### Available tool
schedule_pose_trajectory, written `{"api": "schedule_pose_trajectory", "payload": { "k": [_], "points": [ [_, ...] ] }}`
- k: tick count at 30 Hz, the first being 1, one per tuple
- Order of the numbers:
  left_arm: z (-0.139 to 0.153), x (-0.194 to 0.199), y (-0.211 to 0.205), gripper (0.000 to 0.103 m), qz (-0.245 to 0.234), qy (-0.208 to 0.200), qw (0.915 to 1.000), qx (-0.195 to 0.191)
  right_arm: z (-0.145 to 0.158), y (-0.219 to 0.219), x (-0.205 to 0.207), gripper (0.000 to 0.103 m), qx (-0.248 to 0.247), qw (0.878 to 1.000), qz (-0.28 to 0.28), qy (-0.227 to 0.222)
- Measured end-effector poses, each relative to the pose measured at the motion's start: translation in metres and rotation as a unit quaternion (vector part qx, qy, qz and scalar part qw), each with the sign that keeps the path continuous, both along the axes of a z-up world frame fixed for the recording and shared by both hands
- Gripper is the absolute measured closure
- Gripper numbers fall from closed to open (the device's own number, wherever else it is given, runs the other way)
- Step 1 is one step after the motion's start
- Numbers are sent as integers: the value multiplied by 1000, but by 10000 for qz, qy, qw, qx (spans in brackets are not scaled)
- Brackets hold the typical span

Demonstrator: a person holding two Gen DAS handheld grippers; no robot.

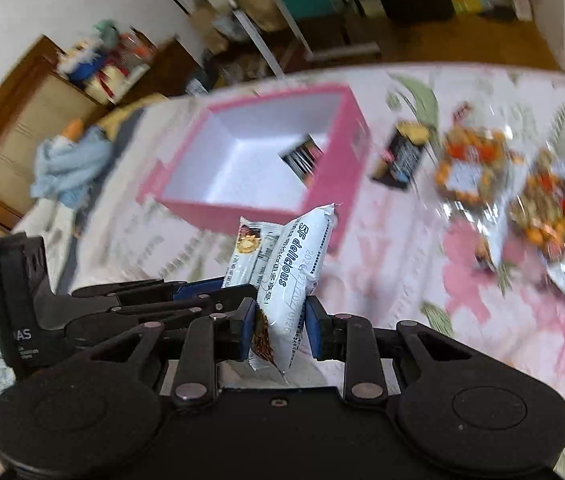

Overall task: Organize snacks
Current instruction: 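Carry both white bars over the pink box and open both tools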

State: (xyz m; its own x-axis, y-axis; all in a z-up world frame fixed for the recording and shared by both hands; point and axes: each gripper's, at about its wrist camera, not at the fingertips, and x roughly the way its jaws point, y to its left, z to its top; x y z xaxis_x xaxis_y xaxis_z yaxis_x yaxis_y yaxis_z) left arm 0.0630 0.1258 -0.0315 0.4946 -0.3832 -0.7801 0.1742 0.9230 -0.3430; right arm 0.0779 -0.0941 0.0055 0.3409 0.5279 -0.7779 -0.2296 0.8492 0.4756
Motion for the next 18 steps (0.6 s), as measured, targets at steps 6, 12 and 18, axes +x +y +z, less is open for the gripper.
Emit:
{"api": "schedule_pose_trajectory", "payload": {
  "k": [6, 12, 18],
  "points": [
    [36, 16, 24, 80, 78, -370, 9993, 19, 30, 31, 24, 72, -397, 9971, 521, -387],
    [28, 56, 19, 80, 460, -289, 9985, 103, 23, 70, 68, 72, -1195, 9850, 1195, -345],
    [6, 98, 15, 80, 813, -119, 9963, 261, 9, 85, 108, 72, -1469, 9757, 1546, -503]
  ]
}}
